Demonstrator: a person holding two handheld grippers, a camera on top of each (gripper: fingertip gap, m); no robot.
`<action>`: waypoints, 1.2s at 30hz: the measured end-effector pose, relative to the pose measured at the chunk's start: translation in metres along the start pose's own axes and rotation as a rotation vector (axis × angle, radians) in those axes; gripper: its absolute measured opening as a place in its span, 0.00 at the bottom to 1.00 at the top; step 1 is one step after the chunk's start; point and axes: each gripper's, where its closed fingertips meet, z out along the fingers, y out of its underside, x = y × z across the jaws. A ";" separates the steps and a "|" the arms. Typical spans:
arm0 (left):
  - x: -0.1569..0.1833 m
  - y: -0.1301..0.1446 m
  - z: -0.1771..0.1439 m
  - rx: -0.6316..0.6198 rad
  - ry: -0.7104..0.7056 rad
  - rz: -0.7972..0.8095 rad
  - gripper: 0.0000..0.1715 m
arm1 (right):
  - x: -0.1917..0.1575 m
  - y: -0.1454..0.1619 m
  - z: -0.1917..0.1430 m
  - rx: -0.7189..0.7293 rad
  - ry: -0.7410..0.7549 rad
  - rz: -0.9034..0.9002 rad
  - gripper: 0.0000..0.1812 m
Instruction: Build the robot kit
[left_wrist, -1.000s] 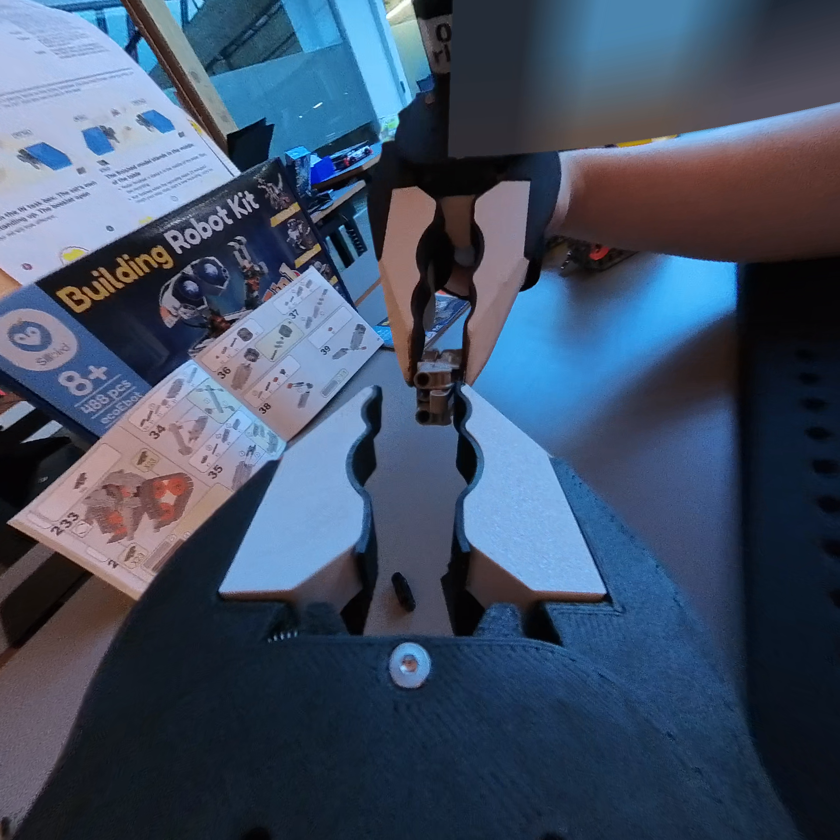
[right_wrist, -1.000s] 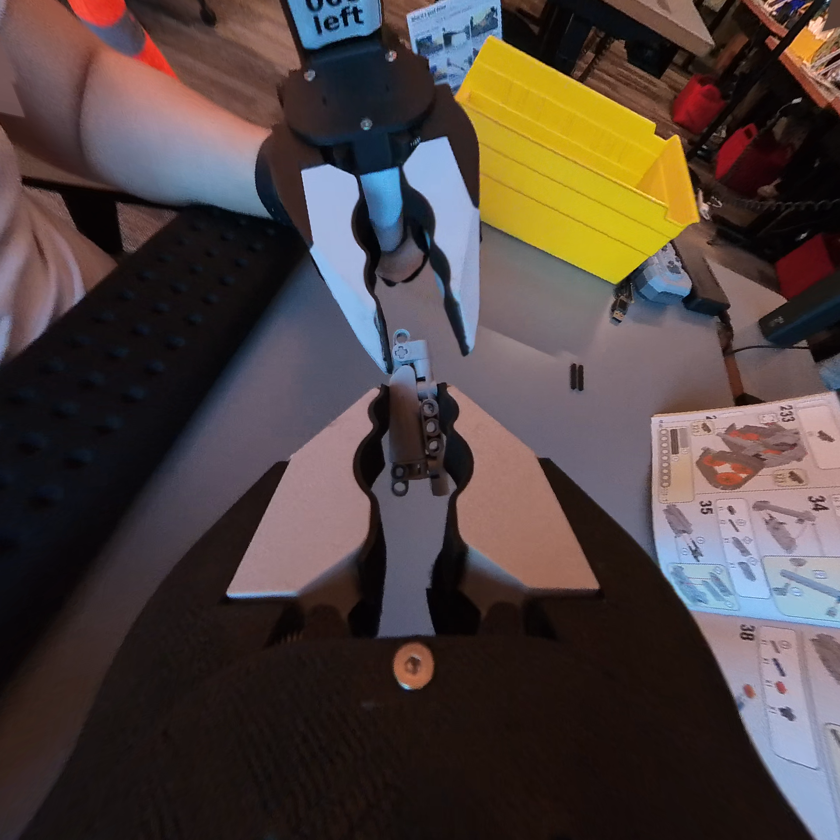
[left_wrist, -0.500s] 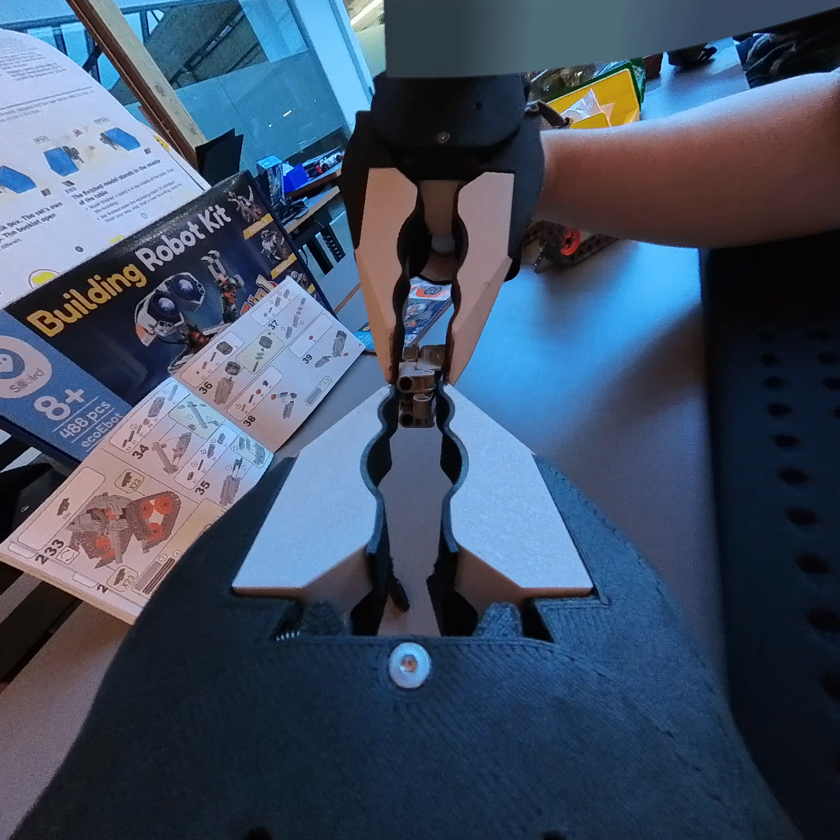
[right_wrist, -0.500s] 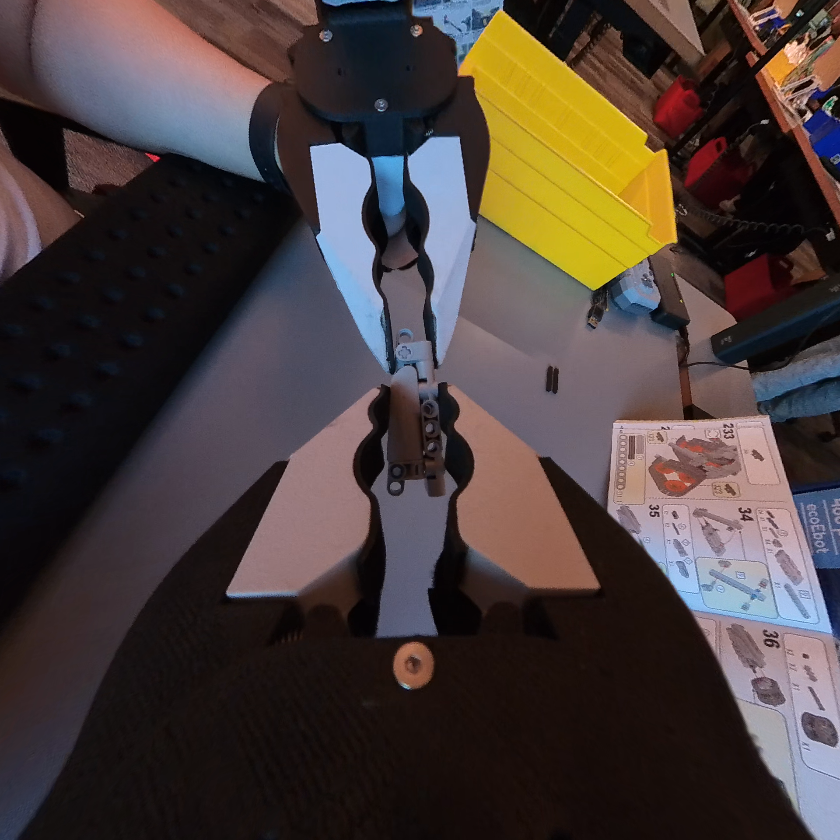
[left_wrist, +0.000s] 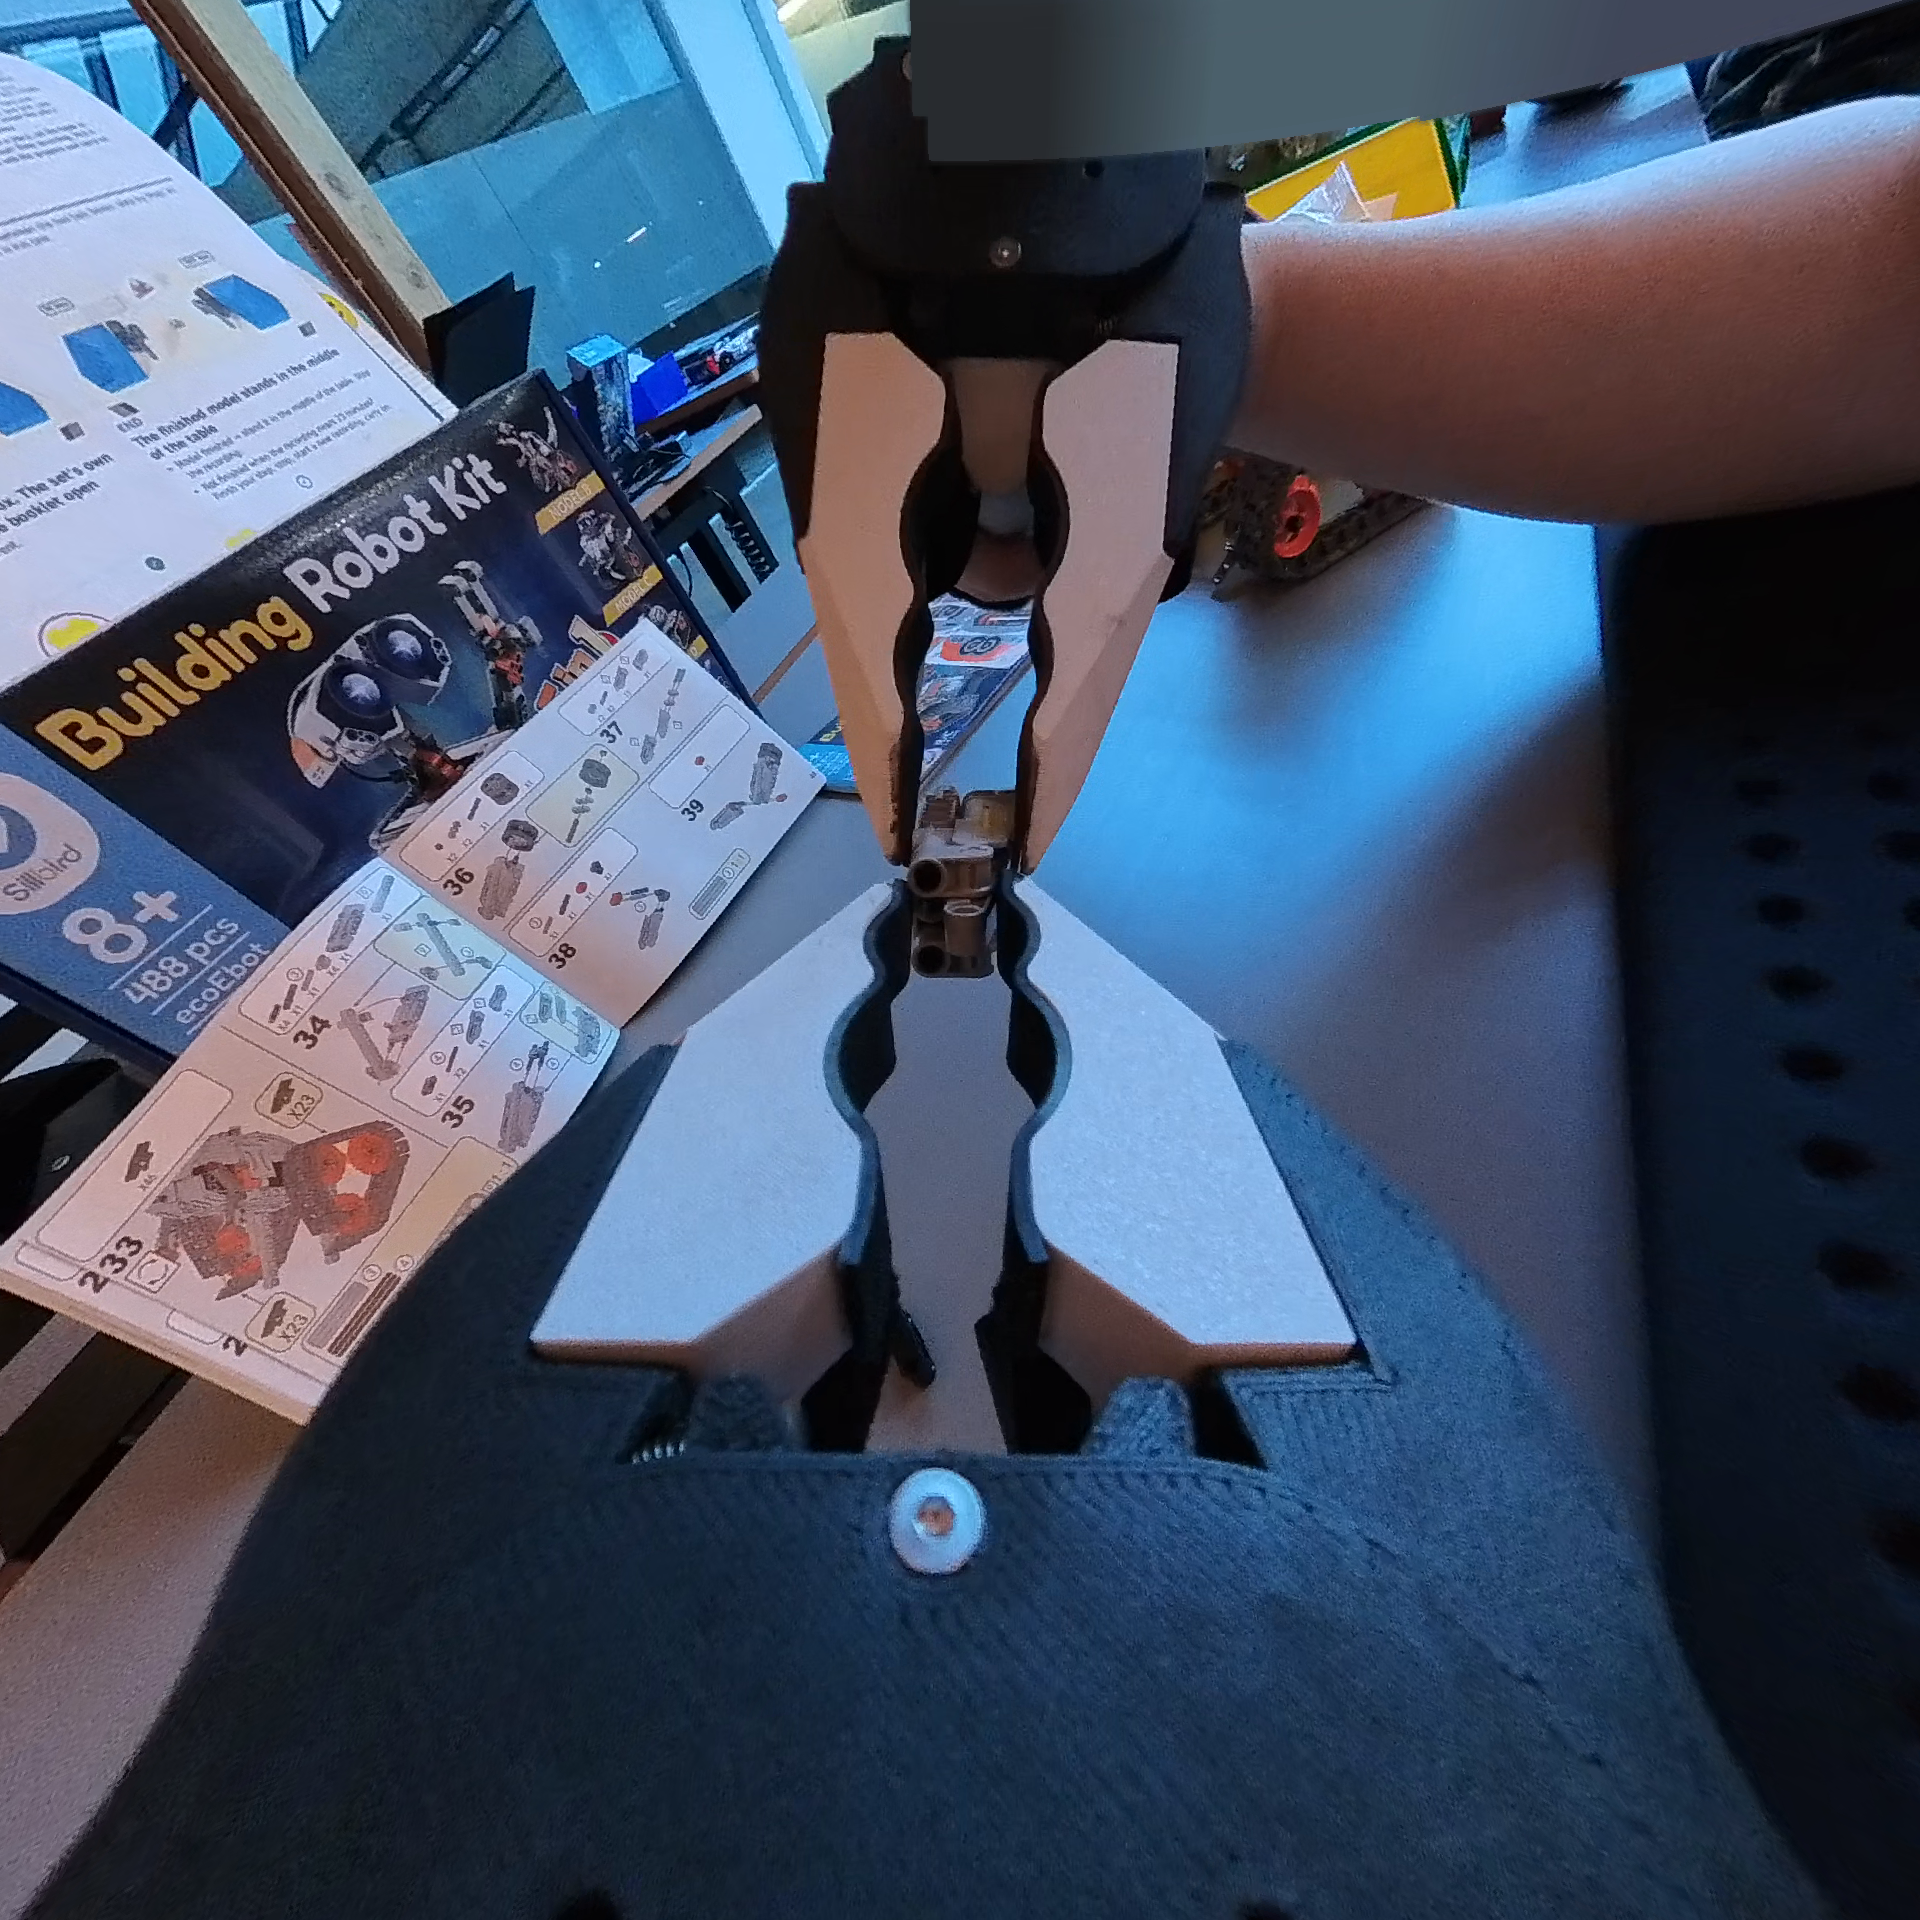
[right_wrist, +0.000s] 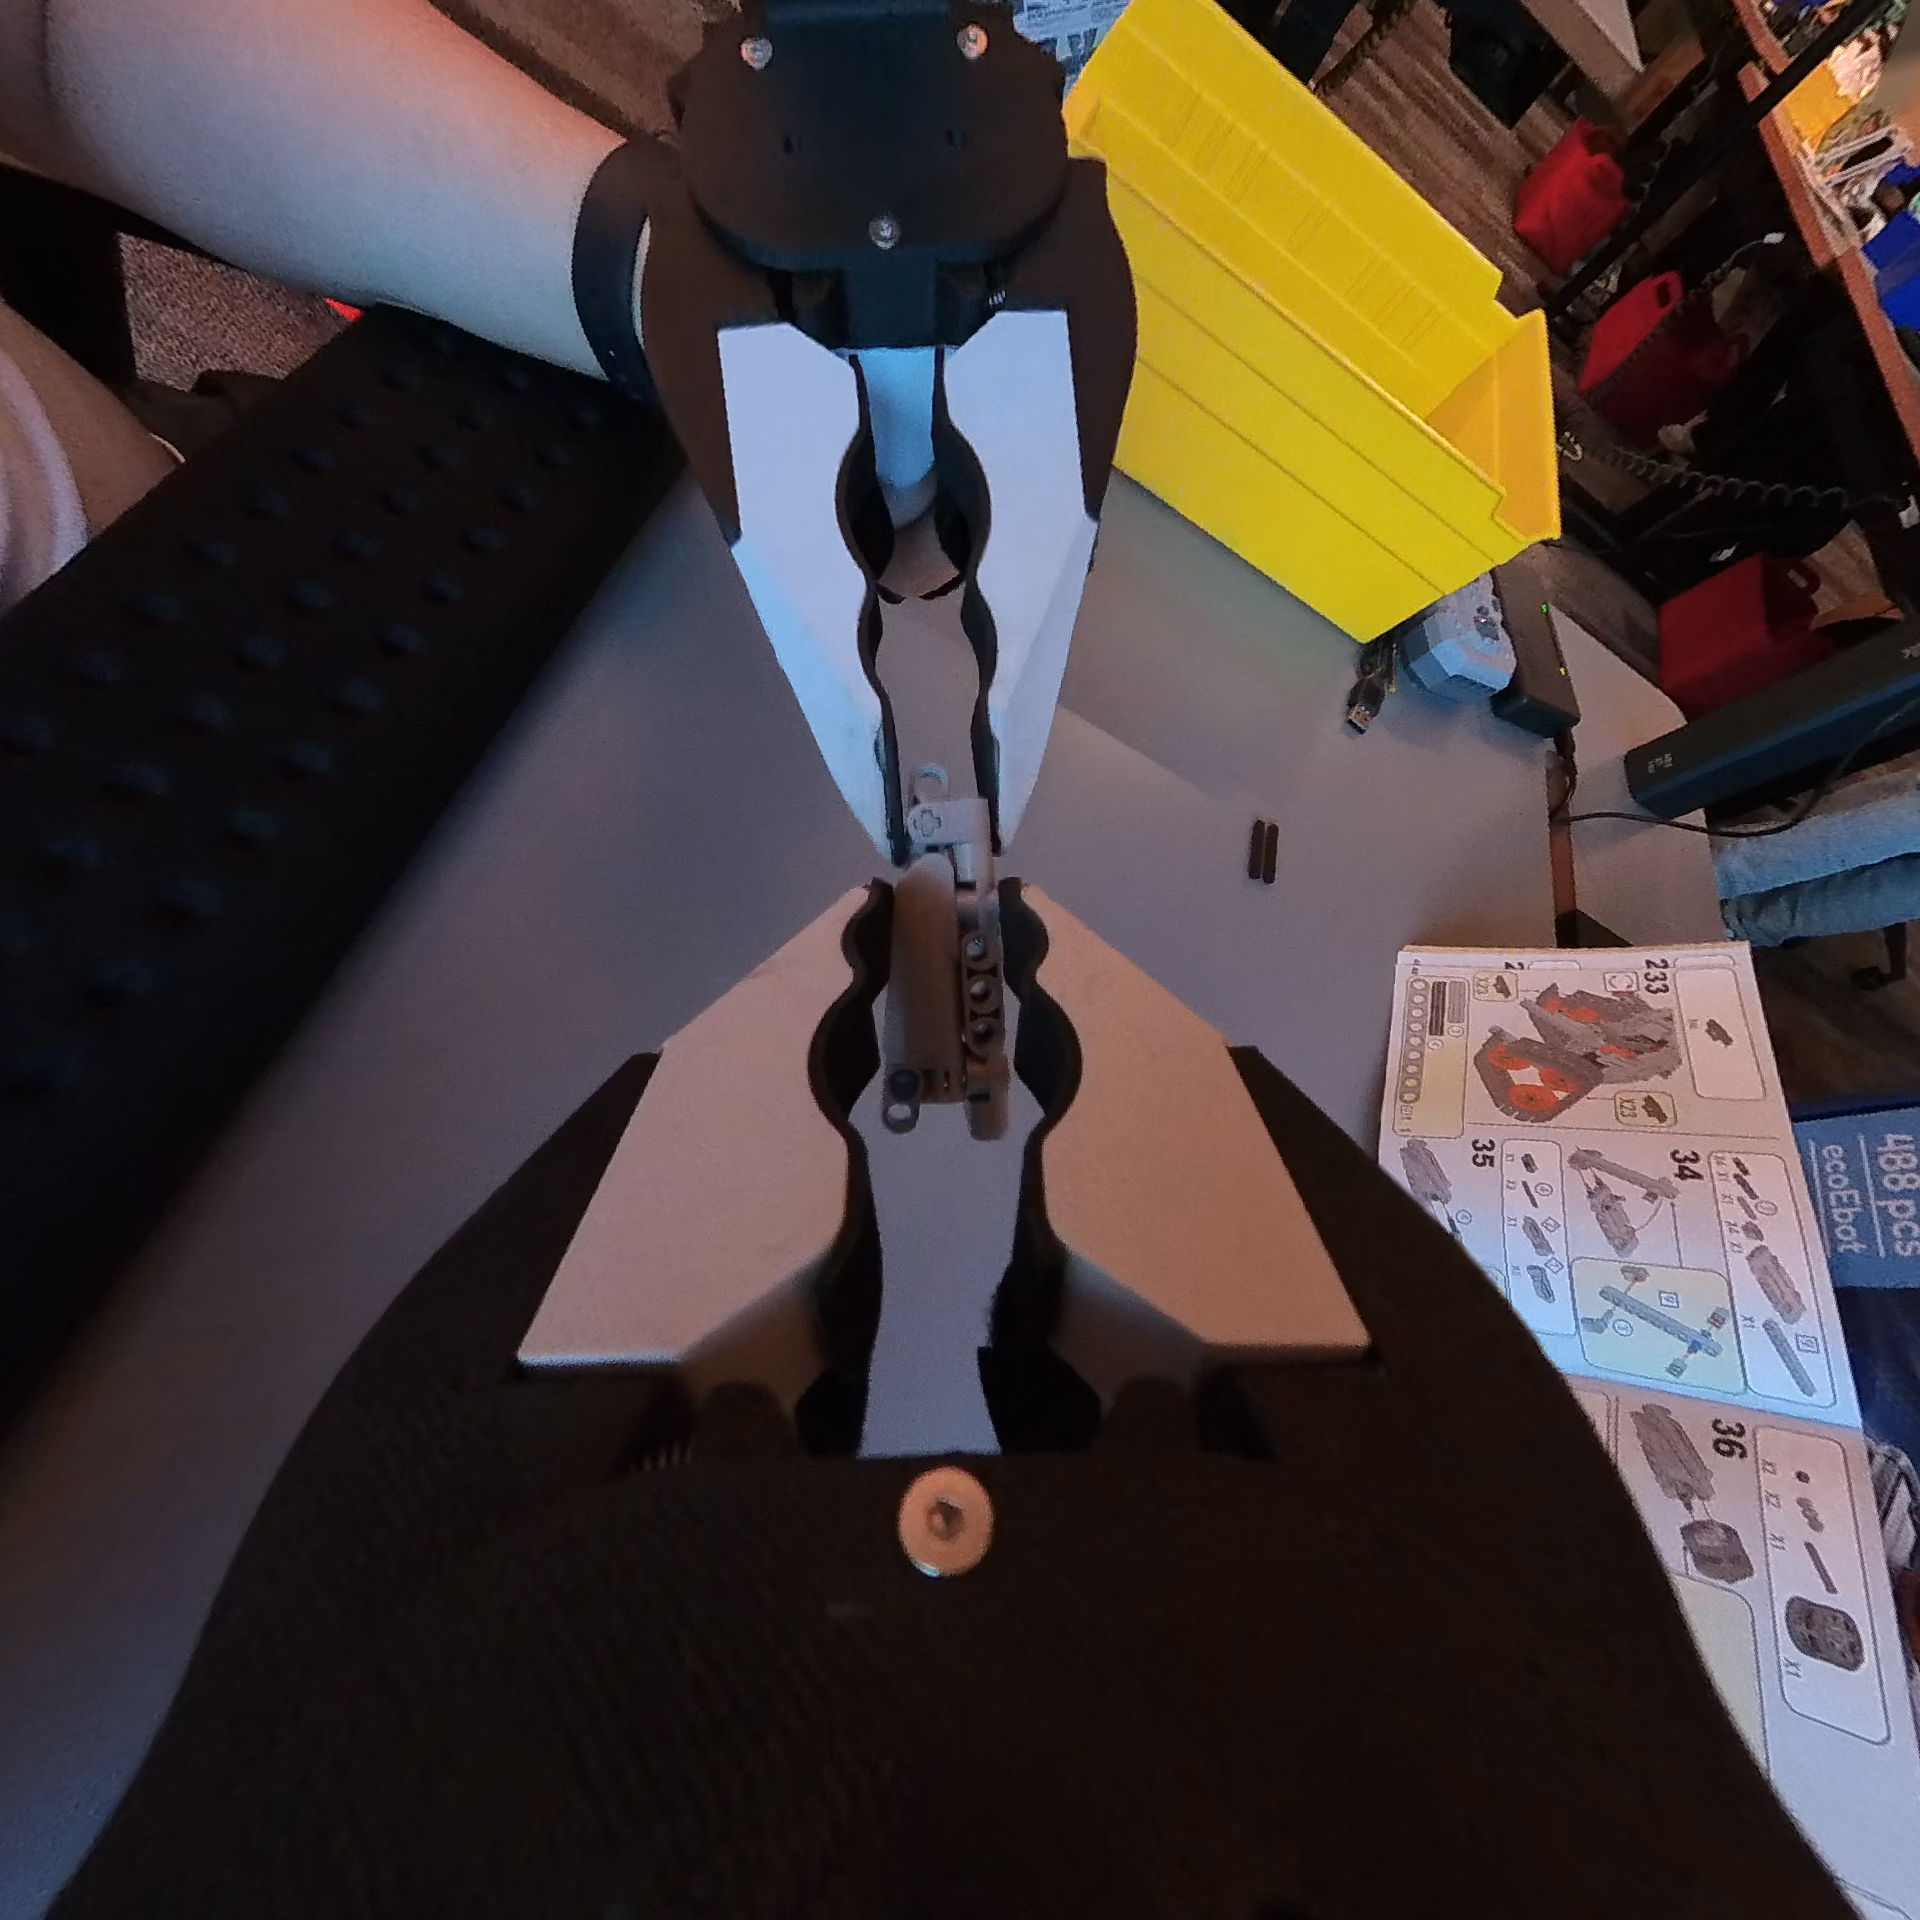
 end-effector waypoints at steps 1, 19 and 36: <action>0.000 0.000 0.000 -0.001 0.003 -0.003 0.08 | 0.000 -0.001 0.000 0.002 -0.001 -0.002 0.11; 0.004 0.011 0.005 -0.052 0.027 -0.026 0.08 | -0.003 0.012 0.006 -0.083 -0.017 0.015 0.10; -0.094 0.022 -0.037 0.408 -0.064 -1.138 0.08 | 0.086 0.013 -0.005 0.608 0.075 0.970 0.40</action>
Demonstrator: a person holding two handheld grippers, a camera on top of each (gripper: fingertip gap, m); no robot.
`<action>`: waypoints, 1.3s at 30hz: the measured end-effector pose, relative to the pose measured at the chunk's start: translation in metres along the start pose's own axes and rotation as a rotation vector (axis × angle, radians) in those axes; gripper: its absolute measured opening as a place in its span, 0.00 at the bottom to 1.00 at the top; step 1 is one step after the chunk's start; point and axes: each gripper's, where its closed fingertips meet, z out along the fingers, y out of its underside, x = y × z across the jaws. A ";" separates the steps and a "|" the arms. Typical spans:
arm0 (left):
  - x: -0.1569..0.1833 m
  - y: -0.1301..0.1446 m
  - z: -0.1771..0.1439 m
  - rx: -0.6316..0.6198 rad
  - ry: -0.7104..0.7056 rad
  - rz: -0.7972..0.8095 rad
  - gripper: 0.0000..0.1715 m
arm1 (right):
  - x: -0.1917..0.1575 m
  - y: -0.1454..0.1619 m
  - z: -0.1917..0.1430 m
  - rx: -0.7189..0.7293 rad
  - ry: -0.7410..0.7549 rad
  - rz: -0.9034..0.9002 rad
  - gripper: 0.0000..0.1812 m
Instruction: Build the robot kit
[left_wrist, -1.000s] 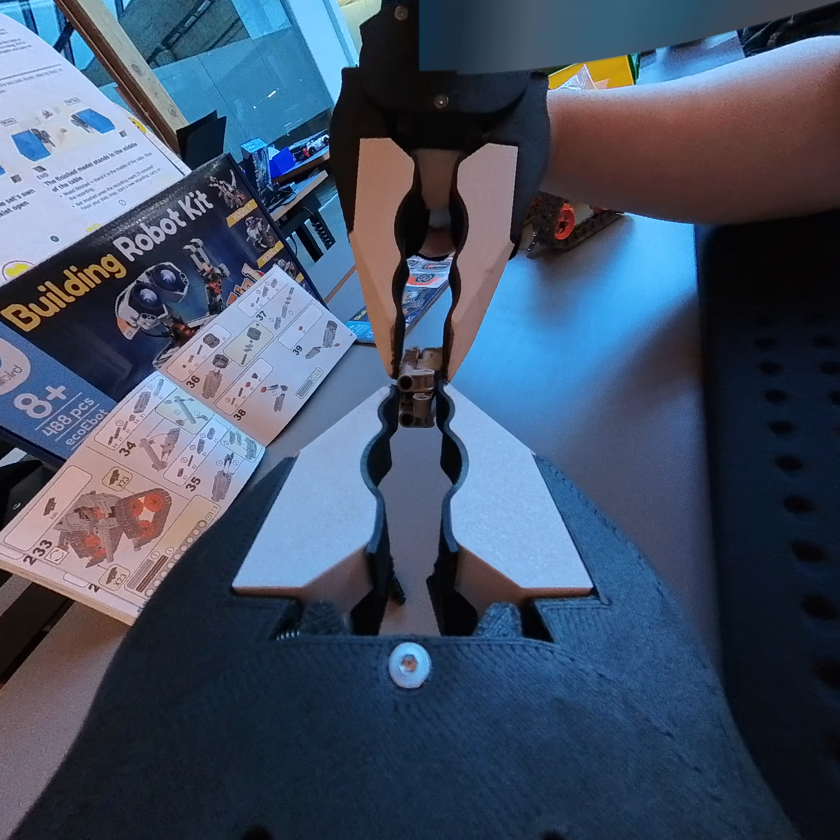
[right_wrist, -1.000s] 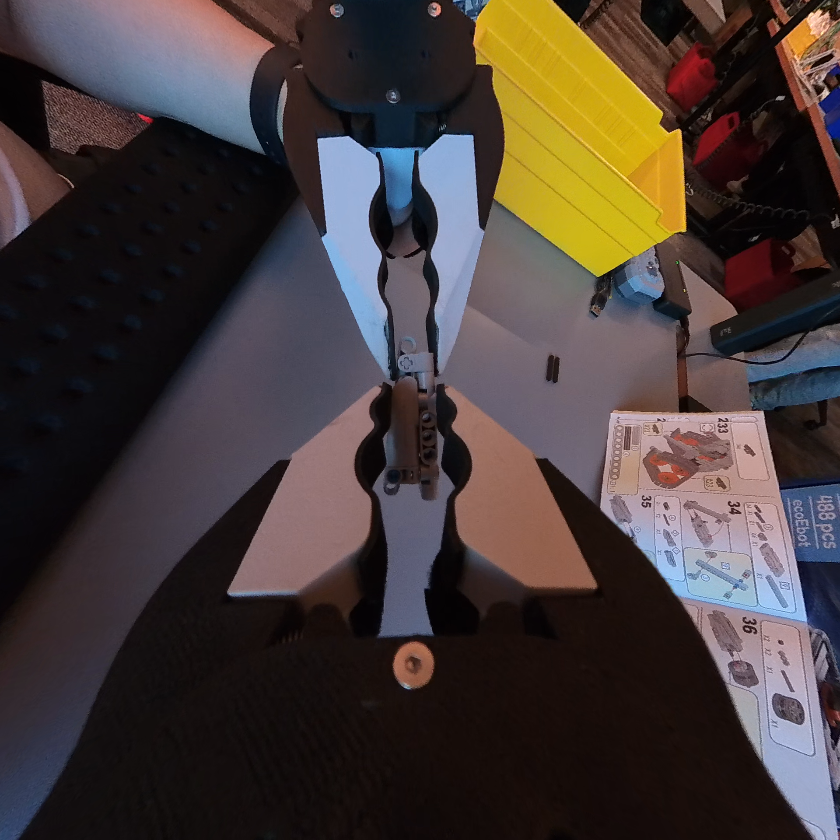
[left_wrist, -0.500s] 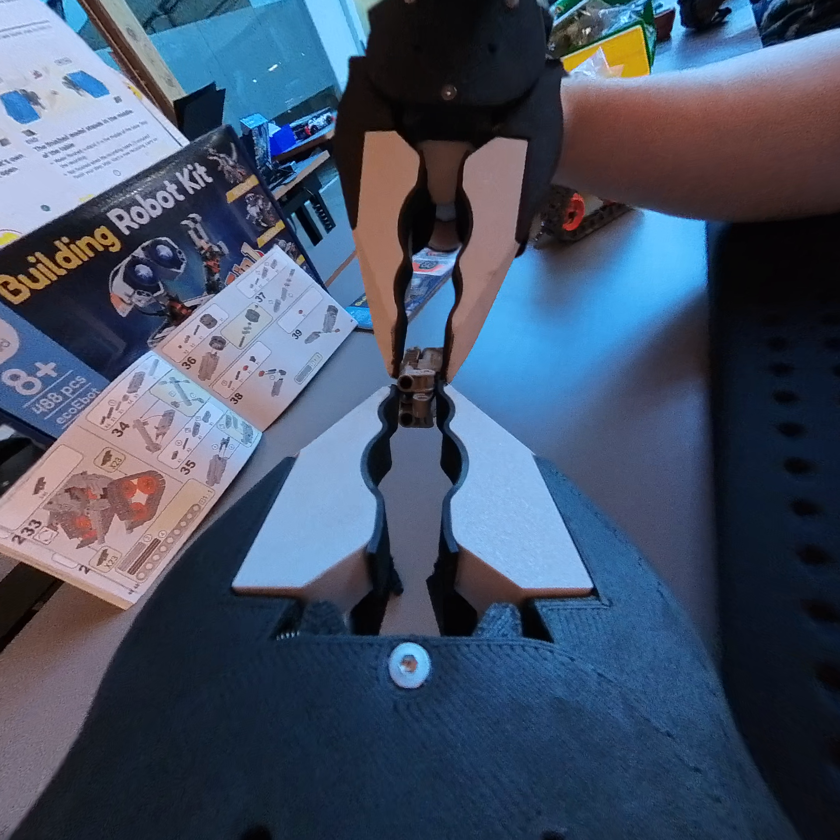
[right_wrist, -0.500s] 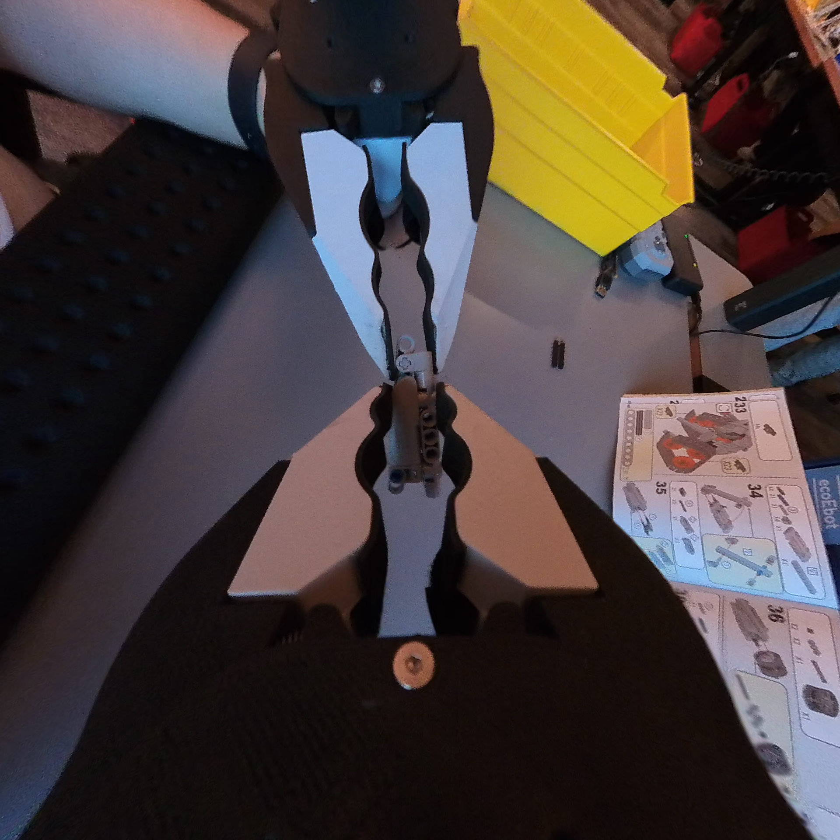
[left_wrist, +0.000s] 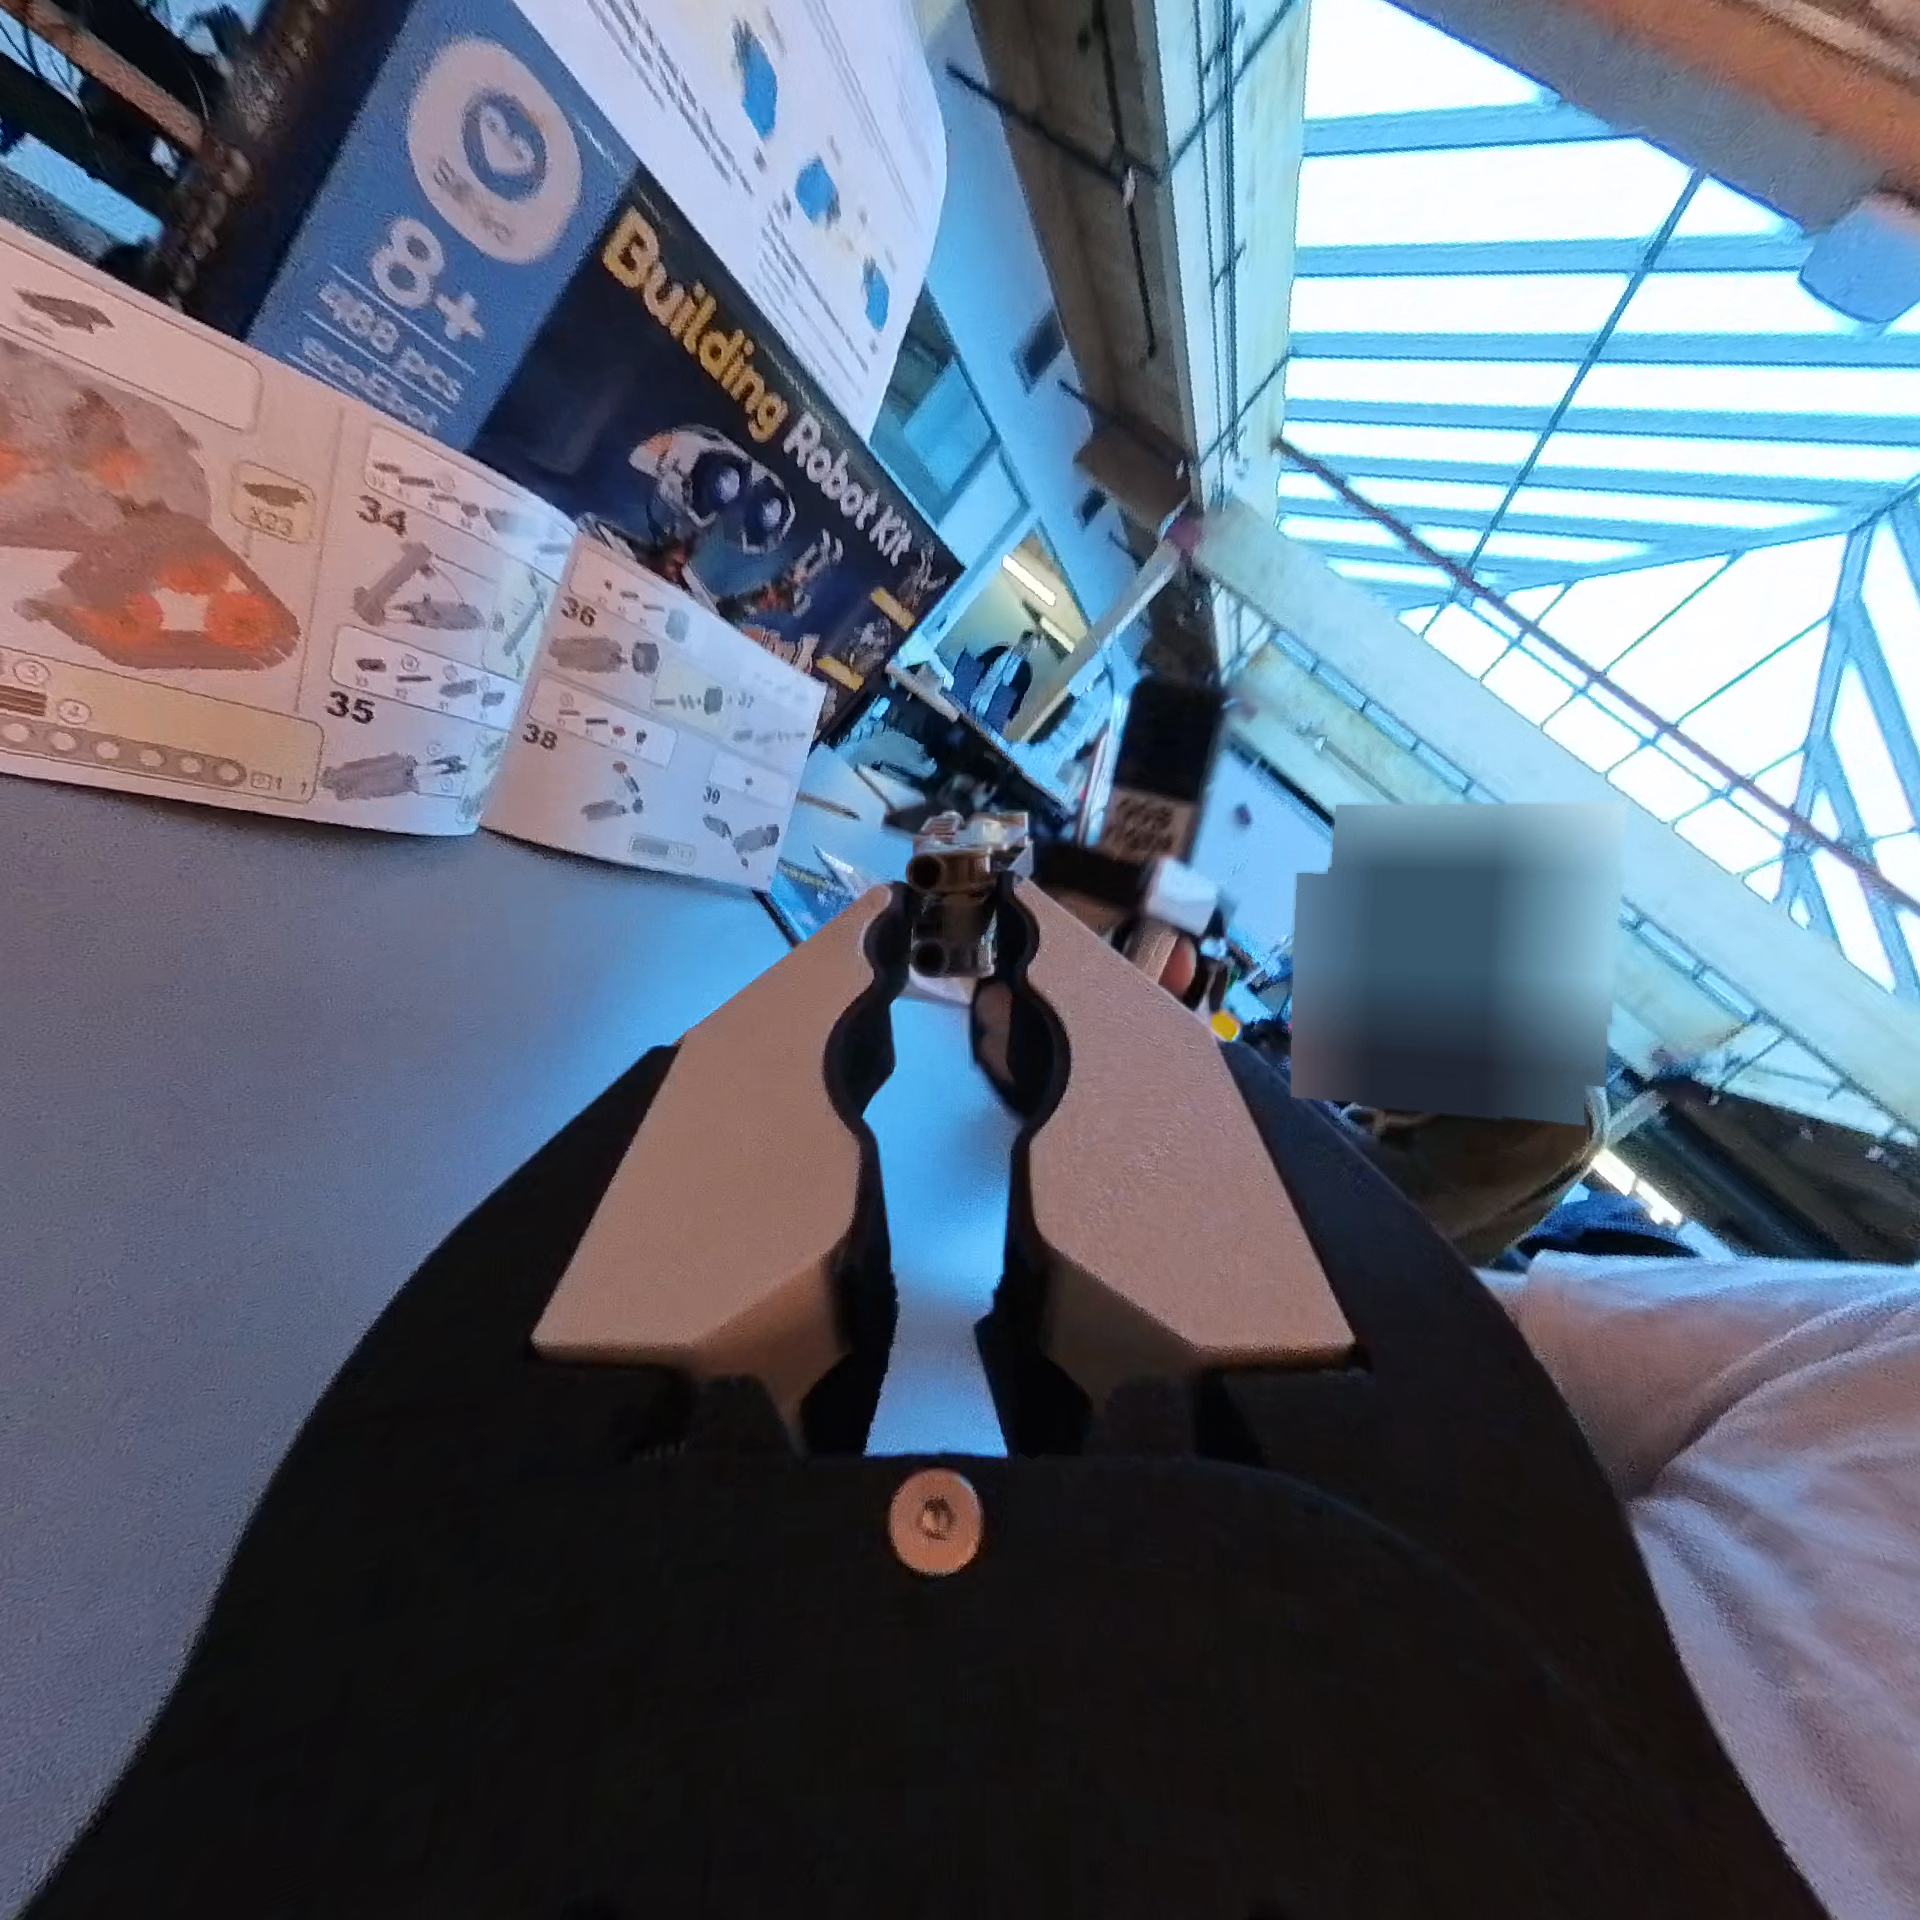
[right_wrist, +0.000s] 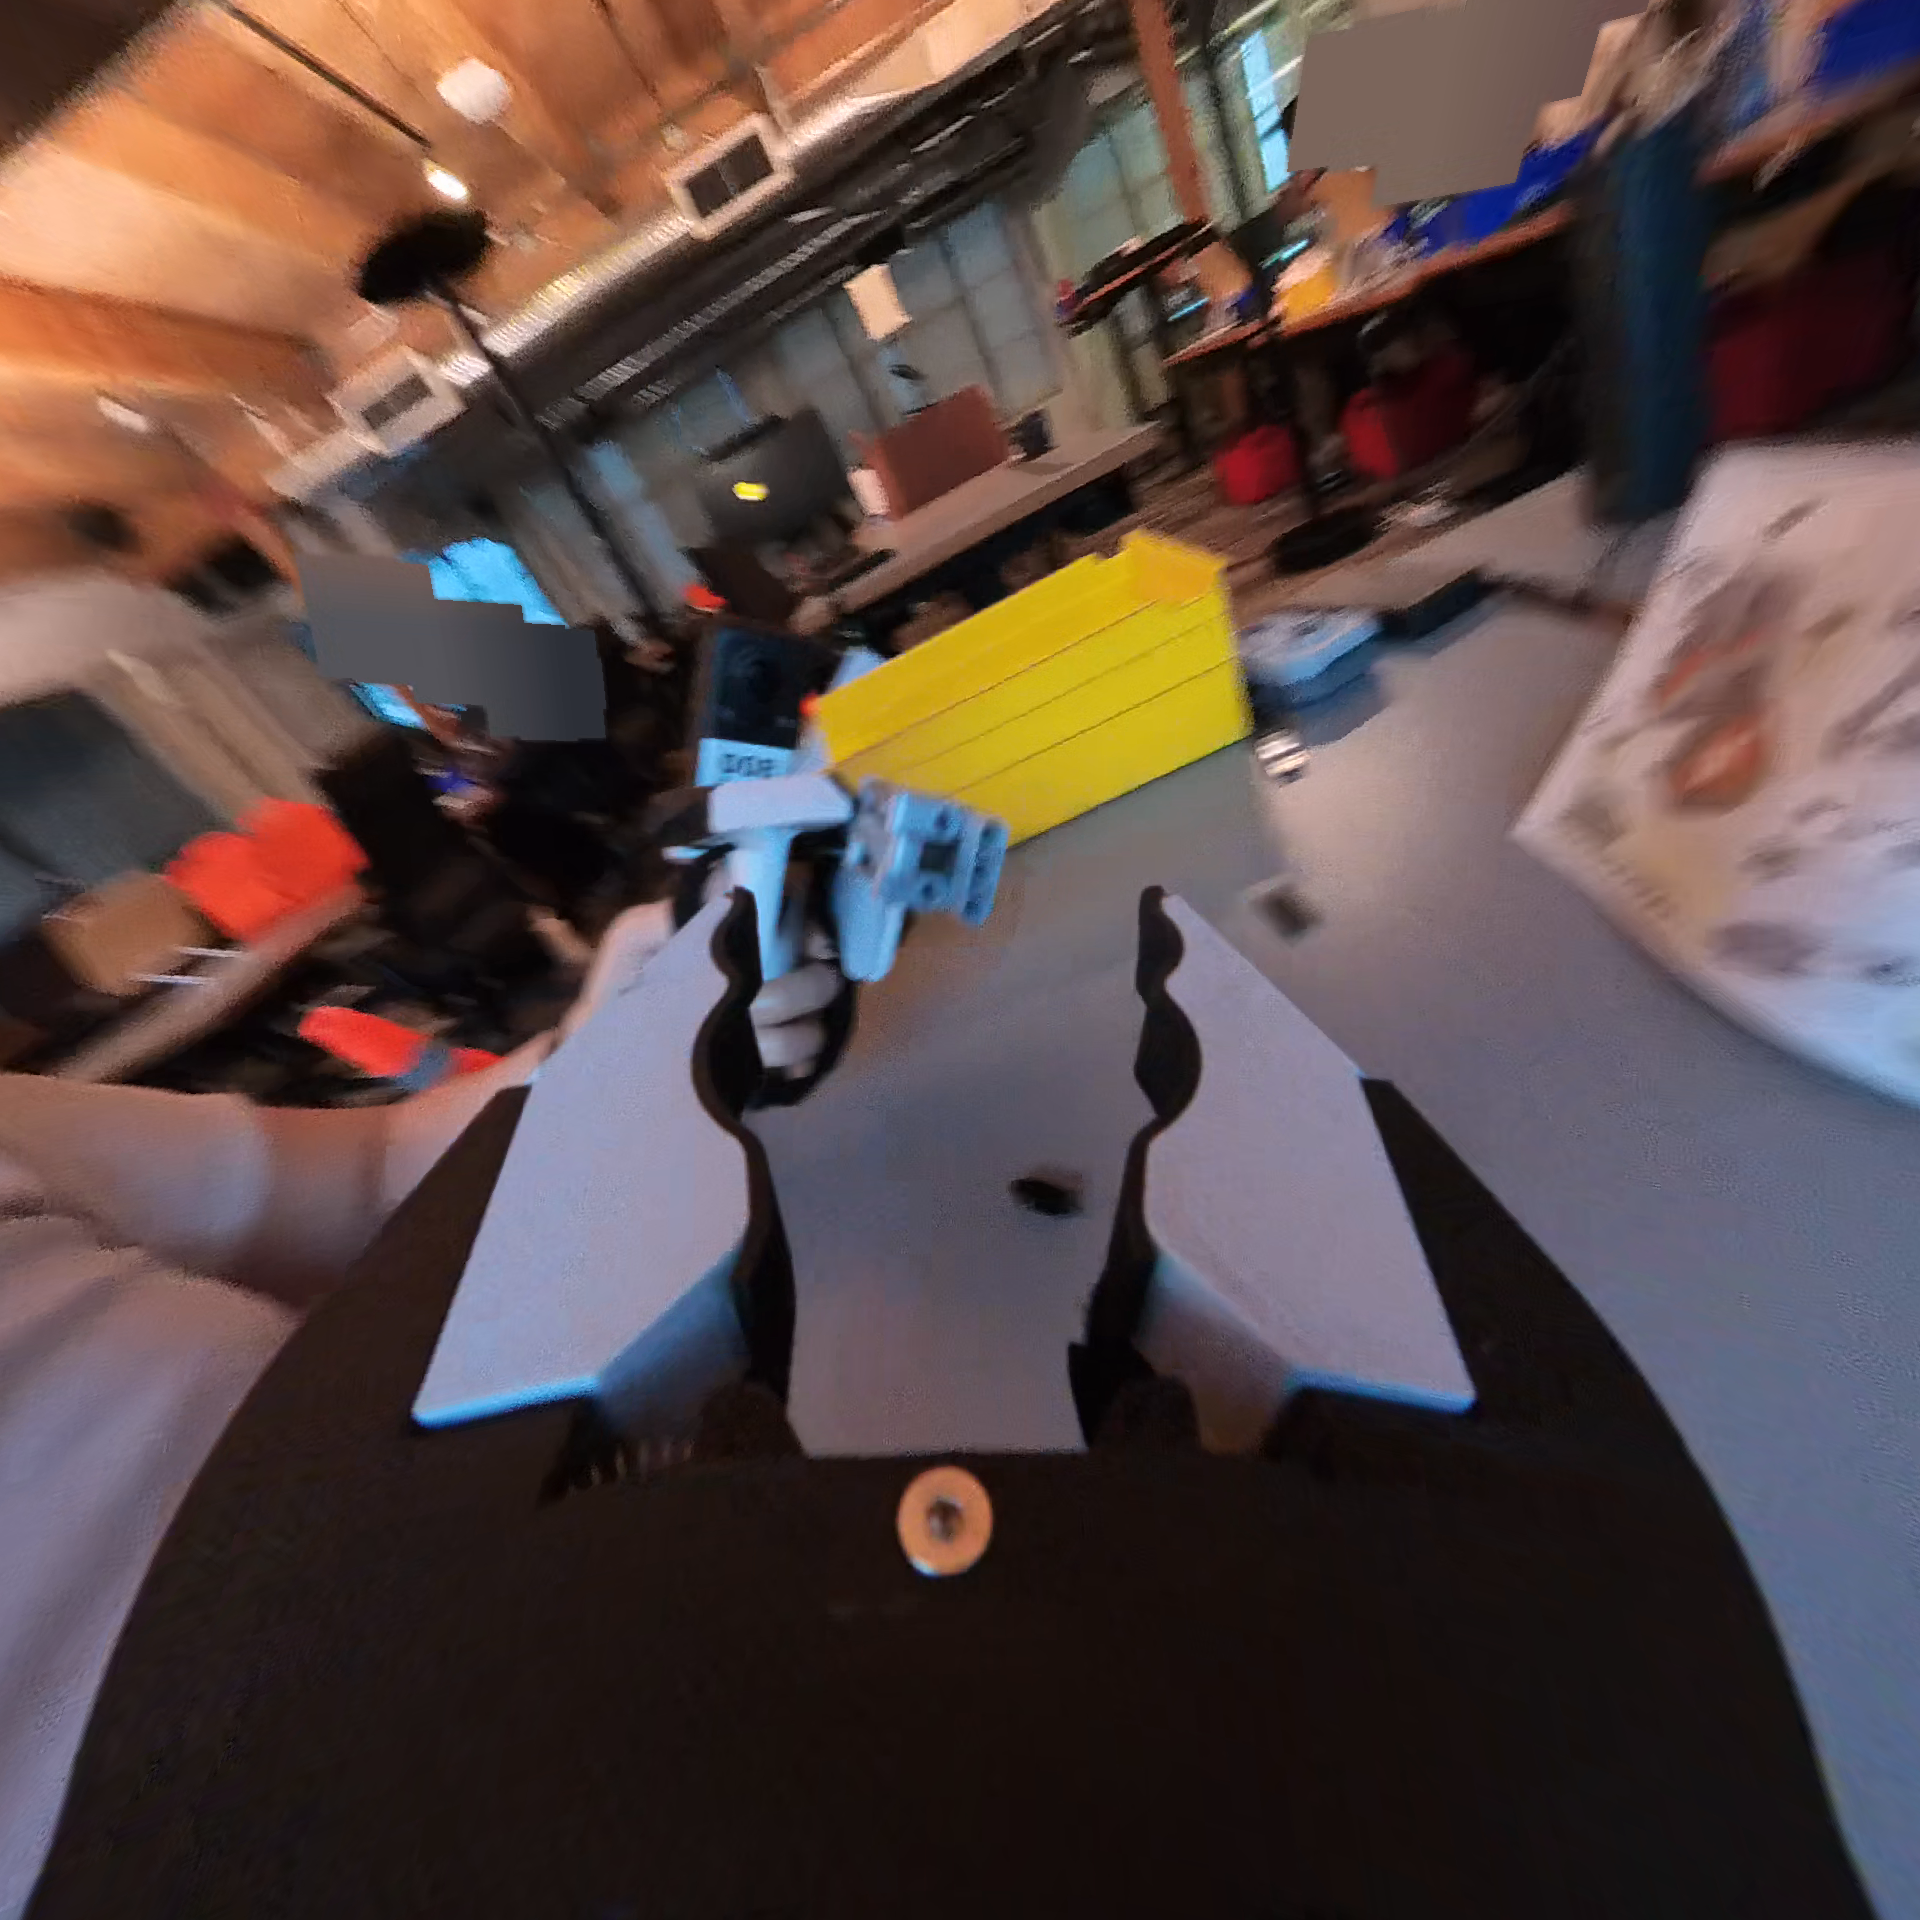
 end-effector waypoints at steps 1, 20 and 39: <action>0.000 -0.004 -0.001 0.028 0.004 -0.017 0.08 | -0.004 0.006 0.006 0.005 -0.054 0.068 0.37; 0.009 0.003 0.015 0.086 0.000 -0.029 0.08 | -0.016 0.013 0.038 0.142 -0.146 0.400 0.11; -0.035 0.004 -0.008 0.004 -0.084 -0.198 0.08 | 0.047 0.005 -0.017 0.072 0.065 -0.029 0.23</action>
